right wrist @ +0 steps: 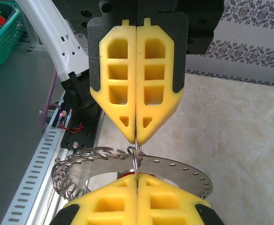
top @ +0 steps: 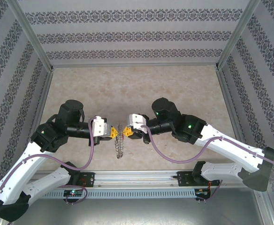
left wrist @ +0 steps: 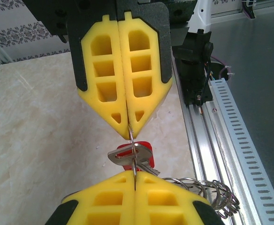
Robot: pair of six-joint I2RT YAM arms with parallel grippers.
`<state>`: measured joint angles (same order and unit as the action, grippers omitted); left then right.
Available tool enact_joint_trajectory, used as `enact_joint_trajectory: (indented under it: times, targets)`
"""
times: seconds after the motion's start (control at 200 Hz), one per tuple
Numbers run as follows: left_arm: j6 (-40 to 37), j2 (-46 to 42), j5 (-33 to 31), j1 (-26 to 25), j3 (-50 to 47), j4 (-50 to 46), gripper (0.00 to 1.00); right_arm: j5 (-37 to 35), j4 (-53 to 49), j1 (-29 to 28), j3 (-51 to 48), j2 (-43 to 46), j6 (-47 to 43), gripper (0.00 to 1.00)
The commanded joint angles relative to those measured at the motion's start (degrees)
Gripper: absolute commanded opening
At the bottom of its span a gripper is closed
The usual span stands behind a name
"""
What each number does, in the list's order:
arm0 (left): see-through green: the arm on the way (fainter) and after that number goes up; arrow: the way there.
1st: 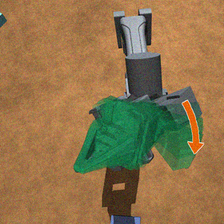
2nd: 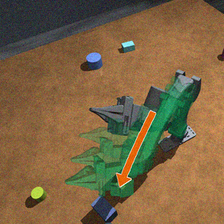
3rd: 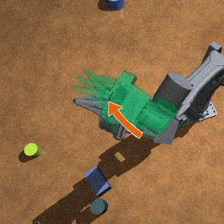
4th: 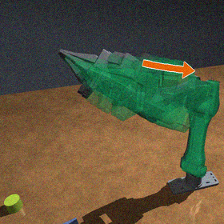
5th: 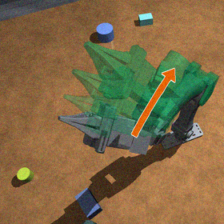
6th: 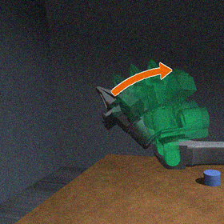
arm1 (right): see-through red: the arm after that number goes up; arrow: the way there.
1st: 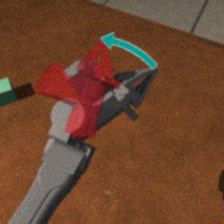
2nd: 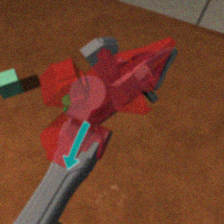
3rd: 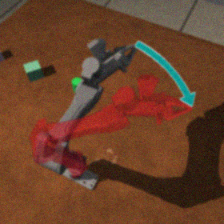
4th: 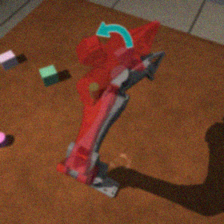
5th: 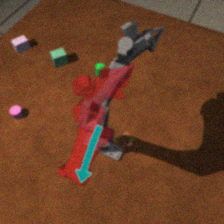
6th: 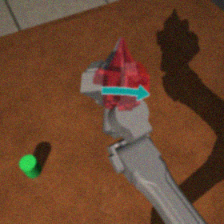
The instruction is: Put the keys on the keyring
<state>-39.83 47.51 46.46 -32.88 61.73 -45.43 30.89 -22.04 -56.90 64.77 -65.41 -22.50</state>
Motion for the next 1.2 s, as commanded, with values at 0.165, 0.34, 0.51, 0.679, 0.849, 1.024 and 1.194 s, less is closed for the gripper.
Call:
enact_joint_trajectory:
  times: [0.165, 0.34, 0.51, 0.679, 0.849, 1.024, 1.194]
  targets:
    - [0.28, -1.15, 2.57, 0.62, 0.71, 2.64, 0.00, -0.05, 0.69, -0.58, 1.24, -0.69, -0.61, 0.00]
    - [0.28, -1.01, 2.49, 0.64, 0.79, 2.56, 0.00, -0.70, 0.99, -0.64, 1.13, -0.08, -0.62, 0.00]
    - [0.19, -1.03, 2.36, 0.71, 0.73, 2.46, 0.00, -1.19, 0.38, -0.53, 0.92, 0.60, -0.70, 0.00]
    - [0.19, -1.13, 2.49, 0.74, 0.72, 2.54, 0.00, -1.23, 0.23, -0.48, 0.88, 0.73, -0.70, 0.00]
    - [0.19, -1.10, 2.41, 0.78, 0.75, 2.61, 0.00, -1.19, 0.25, -0.49, 0.86, 0.91, -0.72, 0.00]
    - [0.21, -1.28, 2.34, 0.80, 0.64, 2.61, 0.00, -1.43, 0.27, -0.49, 0.64, 1.07, -0.58, 0.00]
    - [0.20, -1.22, 2.32, 0.77, 0.64, 2.71, 0.00, -1.45, 0.21, -0.49, 0.79, 1.32, -0.61, 0.00]
